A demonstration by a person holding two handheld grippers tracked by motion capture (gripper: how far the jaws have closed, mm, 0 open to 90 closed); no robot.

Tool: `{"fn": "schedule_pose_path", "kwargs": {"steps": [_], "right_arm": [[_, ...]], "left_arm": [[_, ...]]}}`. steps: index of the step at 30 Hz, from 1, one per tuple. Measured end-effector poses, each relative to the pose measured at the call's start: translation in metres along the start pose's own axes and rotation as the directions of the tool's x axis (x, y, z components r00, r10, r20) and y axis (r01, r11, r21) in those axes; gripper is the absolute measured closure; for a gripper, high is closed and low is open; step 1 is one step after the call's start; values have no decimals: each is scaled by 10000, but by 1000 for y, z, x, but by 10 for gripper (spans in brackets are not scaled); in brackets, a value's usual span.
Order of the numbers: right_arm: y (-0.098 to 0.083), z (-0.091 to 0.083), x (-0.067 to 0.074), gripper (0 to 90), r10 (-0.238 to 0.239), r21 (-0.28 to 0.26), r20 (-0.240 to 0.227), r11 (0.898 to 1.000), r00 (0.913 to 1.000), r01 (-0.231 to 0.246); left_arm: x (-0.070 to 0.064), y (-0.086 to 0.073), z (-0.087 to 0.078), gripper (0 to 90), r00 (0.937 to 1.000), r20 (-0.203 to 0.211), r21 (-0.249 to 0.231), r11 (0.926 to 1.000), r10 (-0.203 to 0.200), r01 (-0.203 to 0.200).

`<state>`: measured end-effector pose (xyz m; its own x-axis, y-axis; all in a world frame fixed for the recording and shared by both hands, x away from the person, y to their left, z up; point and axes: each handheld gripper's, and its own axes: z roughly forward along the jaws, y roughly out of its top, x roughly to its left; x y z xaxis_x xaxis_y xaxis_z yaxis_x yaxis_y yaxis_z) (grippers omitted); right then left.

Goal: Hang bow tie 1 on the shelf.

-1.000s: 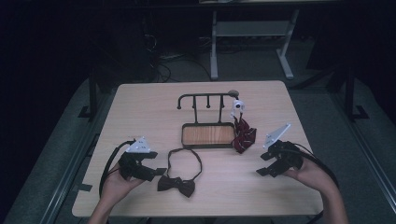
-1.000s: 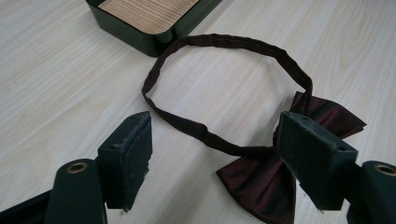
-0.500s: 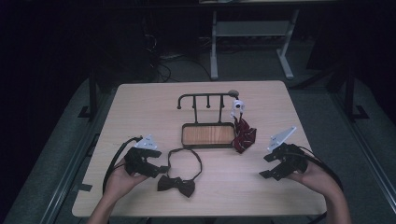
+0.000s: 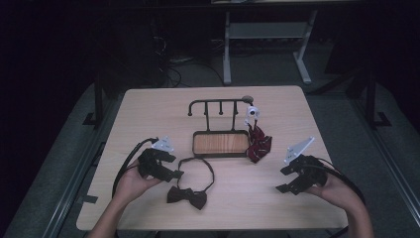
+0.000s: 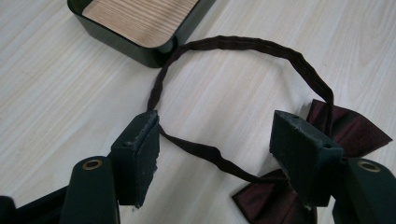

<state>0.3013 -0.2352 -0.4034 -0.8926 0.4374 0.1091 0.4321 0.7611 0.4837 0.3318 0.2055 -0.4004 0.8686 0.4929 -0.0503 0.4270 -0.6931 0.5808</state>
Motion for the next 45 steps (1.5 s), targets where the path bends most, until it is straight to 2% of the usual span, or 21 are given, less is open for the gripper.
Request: {"fn": "schedule_pose_path", "kwargs": {"steps": [1,4,5,9,11,14,16,18,20,22,23,26,29,30,32,36,38,43,44,45], "right_arm": [[-1,-1,0,324,-58,-31,43,10000,10000,59],[-2,-3,1,325,-18,19,77,10000,10000,18],[-1,-3,1,325,-6,24,81,10000,10000,6],[-1,-6,3,325,30,5,138,10000,9999,-30],[-1,-6,3,326,-128,-43,99,9999,9999,129],[-1,-6,4,326,-162,-46,124,9999,9998,163],[-1,-7,4,326,-134,-61,133,9999,9998,135],[-1,-8,5,327,-74,-38,141,10000,9999,75],[-1,-9,5,327,-186,-104,160,9998,9997,188],[-1,-10,6,327,-160,-111,188,9998,9997,162],[-1,-11,7,327,-85,-106,166,9999,9998,87],[-1,-11,6,326,-207,-147,211,9997,9996,210],[-2,-12,6,326,-229,-185,220,9996,9995,233],[-1,-12,6,326,-262,-204,242,9994,9994,267],[-1,-13,6,326,-252,-212,238,9994,9994,257],[-1,-14,7,326,-254,-263,207,9993,9995,260],[-1,-14,7,326,-161,-220,200,9996,9997,165],[-1,-13,7,326,-311,-211,192,9993,9993,315],[0,-13,7,325,-320,-216,193,9992,9993,324],[0,-13,7,326,-340,-239,191,9991,9992,344]], "left_arm": [[1,1,0,330,9999,-45,68,9999,107,-107],[1,4,3,338,10000,56,75,10000,-44,44],[3,6,3,338,9998,45,300,9994,170,-171],[5,12,6,354,9998,96,354,9992,192,-195],[7,15,7,382,9996,163,386,9990,210,-216],[11,23,10,387,9990,203,646,9971,401,-414],[11,25,11,396,9990,220,640,9972,381,-394],[12,28,14,405,9983,205,743,9957,546,-559],[13,32,17,417,9983,208,764,9955,547,-561],[14,33,19,437,9975,181,759,9947,676,-688],[14,34,21,448,9981,163,715,9956,598,-609],[17,35,26,460,9975,164,995,9926,687,-700],[20,35,31,490,9986,203,1030,9934,492,-510],[24,36,34,501,9976,493,1226,9909,492,-550],[25,37,36,509,9977,559,1286,9907,382,-452],[31,39,42,531,9974,576,1546,9866,444,-528],[33,39,46,557,9973,691,1694,9849,249,-363],[40,38,51,612,9990,419,1894,9817,143,-220],[41,37,53,615,9993,386,1858,9826,-8,-64],[44,36,54,634,9991,433,2104,9776,14,-105]]}}
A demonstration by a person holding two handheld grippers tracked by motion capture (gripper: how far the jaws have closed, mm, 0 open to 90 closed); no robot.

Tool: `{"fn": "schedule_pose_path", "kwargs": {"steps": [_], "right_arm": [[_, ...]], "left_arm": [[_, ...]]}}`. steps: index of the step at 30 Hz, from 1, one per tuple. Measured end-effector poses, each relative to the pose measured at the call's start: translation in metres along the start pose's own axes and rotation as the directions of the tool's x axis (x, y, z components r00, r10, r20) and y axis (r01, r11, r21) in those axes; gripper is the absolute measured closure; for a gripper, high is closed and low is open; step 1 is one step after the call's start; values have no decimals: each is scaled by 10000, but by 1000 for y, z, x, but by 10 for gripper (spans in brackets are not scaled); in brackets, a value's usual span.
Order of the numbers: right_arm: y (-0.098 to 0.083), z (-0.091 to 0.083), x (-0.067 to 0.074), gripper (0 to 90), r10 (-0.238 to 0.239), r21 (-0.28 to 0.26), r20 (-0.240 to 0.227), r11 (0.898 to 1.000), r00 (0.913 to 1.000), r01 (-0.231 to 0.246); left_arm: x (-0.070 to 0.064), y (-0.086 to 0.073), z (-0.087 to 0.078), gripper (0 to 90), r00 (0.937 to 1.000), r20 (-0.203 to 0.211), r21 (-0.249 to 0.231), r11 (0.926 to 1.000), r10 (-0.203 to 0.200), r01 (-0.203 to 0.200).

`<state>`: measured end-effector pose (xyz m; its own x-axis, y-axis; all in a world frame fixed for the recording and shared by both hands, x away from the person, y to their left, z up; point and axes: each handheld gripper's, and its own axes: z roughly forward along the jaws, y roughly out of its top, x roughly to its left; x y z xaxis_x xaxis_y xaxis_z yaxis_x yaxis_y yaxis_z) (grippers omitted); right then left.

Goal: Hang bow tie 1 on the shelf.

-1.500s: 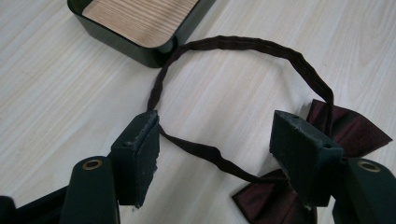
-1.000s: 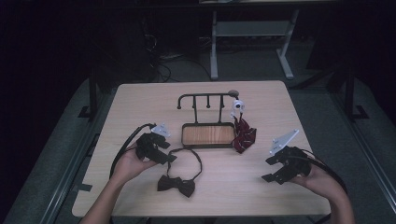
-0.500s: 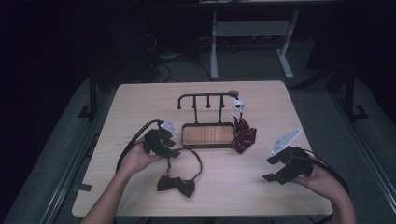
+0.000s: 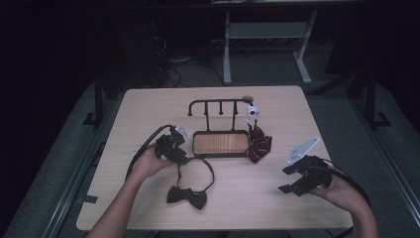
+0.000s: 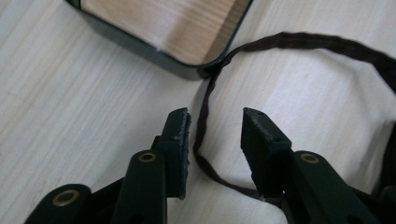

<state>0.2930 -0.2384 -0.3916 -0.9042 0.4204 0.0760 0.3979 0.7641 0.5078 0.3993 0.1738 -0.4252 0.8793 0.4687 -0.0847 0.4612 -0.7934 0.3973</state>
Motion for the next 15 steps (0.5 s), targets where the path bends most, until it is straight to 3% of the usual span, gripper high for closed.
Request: {"fn": "schedule_pose_path", "kwargs": {"steps": [9,15], "right_arm": [[0,1,0,325,17,61,-34,10000,10000,-17],[0,2,1,325,168,136,-114,9998,9998,-166]], "left_arm": [[5,-2,5,713,9998,206,257,9997,-41,36],[8,-3,12,767,9994,297,689,9975,-199,178]]}}
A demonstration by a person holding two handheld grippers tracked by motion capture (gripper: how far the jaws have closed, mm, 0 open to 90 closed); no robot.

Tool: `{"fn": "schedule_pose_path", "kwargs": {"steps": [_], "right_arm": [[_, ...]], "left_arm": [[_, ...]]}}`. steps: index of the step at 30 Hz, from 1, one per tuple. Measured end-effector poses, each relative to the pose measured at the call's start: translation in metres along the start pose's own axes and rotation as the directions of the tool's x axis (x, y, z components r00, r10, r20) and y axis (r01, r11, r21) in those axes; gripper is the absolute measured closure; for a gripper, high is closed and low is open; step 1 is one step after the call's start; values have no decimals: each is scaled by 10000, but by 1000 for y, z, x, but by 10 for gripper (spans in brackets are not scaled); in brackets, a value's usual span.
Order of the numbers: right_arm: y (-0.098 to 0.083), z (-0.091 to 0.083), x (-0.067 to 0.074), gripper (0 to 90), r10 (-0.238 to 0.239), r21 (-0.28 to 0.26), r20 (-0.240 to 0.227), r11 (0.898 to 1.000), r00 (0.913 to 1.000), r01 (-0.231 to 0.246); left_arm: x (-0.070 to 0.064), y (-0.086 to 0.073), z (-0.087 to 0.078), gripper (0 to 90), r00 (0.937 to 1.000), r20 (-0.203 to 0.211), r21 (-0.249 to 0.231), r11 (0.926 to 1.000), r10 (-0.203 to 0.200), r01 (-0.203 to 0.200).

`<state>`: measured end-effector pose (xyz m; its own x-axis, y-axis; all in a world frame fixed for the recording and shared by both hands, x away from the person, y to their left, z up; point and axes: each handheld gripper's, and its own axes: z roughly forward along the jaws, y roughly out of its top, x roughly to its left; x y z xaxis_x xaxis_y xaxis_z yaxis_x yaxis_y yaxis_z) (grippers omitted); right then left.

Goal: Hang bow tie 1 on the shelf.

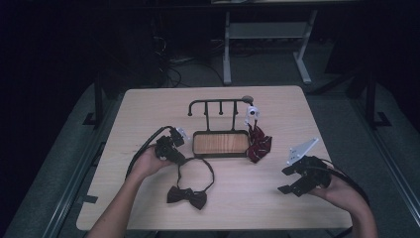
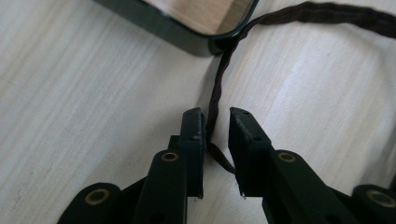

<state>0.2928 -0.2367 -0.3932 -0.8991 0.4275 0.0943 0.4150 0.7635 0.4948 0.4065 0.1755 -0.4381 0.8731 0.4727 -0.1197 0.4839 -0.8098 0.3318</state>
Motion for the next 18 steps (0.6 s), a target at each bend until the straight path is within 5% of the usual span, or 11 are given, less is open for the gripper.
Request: {"fn": "schedule_pose_path", "kwargs": {"steps": [7,13,18], "right_arm": [[-1,-1,-1,325,-217,-108,56,9997,9997,218],[0,0,0,325,-262,-118,13,9996,9997,262],[0,1,-1,324,-223,-151,29,9996,9997,223]], "left_arm": [[-2,0,2,885,9998,123,21,9999,147,-147],[-1,-1,0,892,9994,159,180,9993,313,-316],[-3,-3,-8,892,9989,285,-178,9992,368,-363]]}}
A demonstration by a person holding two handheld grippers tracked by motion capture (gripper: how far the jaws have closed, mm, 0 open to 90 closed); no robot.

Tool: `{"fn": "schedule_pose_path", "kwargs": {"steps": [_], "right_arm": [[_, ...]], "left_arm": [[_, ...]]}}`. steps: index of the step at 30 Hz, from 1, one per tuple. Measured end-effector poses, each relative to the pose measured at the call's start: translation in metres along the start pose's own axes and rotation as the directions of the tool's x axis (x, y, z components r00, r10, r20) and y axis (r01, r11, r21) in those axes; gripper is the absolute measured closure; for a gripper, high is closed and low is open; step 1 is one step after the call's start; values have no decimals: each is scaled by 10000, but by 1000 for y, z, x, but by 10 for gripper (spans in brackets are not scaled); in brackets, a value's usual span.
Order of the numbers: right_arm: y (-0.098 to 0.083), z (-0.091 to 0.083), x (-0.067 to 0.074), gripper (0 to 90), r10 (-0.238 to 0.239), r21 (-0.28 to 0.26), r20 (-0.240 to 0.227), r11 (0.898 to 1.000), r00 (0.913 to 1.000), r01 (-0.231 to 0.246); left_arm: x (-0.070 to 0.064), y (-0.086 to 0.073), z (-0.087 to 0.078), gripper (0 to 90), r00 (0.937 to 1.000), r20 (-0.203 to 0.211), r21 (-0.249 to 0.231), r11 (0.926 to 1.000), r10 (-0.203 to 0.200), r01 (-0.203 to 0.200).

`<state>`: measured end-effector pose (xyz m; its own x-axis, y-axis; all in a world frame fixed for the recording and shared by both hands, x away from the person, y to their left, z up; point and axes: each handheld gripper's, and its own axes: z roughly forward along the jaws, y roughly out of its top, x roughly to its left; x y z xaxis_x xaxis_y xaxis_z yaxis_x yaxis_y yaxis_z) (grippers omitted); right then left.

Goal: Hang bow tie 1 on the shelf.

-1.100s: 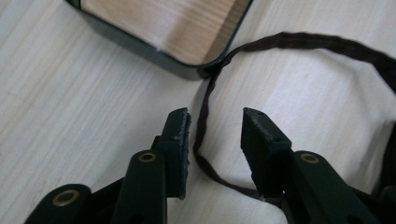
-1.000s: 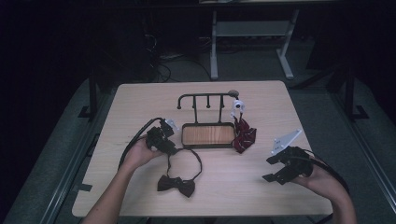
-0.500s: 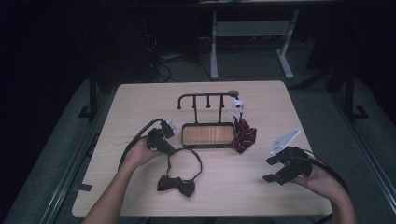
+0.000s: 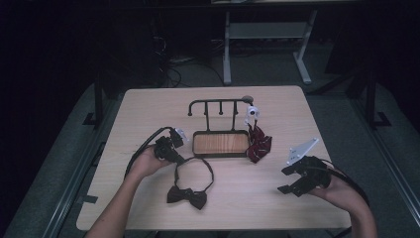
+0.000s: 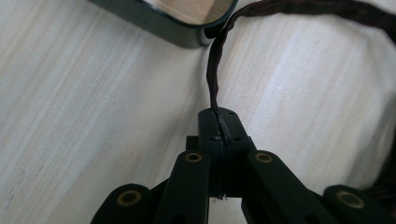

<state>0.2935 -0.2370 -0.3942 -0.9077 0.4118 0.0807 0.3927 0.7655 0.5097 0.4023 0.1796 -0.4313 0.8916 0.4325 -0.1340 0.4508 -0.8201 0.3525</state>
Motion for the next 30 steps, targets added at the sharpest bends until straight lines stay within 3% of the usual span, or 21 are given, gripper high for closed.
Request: {"fn": "schedule_pose_path", "kwargs": {"steps": [4,8,13,24,30], "right_arm": [[0,0,0,322,28,-4,-15,10000,10000,-28],[-1,1,-1,312,57,-4,2,10000,10000,-57],[0,2,0,305,21,19,39,10000,10000,-21],[-1,3,-1,295,55,32,56,10000,10000,-56],[-1,4,0,292,52,76,103,10000,9999,-53]], "left_arm": [[-3,-1,-8,892,9998,176,-346,9994,85,-79],[-8,-1,-17,892,9988,96,-149,9987,490,-489],[-16,1,-29,892,9971,152,-312,9967,752,-747],[-23,1,-42,892,9932,592,-494,9941,999,-970],[-28,4,-52,893,9913,400,-419,9914,1254,-1238]]}}
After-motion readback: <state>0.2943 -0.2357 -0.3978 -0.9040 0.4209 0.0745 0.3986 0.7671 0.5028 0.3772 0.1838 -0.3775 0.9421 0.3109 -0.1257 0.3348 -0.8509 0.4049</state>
